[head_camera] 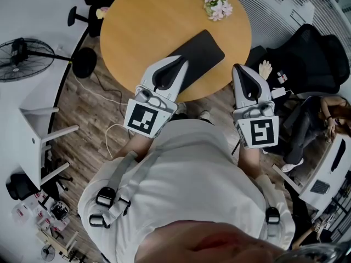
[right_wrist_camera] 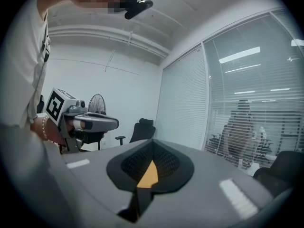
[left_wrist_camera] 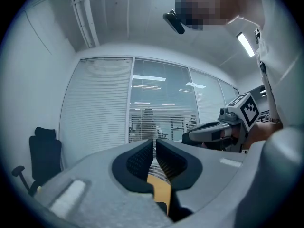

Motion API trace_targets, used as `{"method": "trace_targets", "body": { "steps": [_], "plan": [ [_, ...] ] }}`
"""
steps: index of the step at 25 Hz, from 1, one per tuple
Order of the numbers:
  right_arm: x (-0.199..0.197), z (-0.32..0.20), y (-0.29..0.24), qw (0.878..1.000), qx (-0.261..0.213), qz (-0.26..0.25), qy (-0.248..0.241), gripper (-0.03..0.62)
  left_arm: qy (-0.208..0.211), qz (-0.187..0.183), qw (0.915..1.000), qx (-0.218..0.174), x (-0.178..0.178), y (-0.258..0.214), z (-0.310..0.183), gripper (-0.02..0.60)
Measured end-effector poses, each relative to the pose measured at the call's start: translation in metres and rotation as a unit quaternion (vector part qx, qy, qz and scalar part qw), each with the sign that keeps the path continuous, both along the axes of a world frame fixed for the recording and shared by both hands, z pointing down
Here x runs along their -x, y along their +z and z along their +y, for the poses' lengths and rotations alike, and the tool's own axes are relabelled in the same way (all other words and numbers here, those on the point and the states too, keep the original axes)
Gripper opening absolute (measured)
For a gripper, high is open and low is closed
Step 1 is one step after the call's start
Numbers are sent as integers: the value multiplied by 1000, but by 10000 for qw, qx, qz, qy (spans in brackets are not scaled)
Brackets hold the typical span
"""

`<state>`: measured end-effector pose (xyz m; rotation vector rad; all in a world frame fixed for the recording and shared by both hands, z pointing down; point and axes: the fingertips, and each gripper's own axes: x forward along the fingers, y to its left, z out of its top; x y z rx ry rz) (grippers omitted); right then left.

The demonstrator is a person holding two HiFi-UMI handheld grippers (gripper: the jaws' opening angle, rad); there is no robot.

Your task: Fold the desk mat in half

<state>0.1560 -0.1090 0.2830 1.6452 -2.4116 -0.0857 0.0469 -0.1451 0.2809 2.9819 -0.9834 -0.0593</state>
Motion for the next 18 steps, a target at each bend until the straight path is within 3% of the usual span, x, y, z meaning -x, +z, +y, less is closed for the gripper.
{"method": "trace_targets", "body": {
  "steps": [18],
  "plan": [
    [8,-7,-6,10000,-17,-89,6,4,-38,13,10000,-59,5,-3,-3,18]
  ]
}}
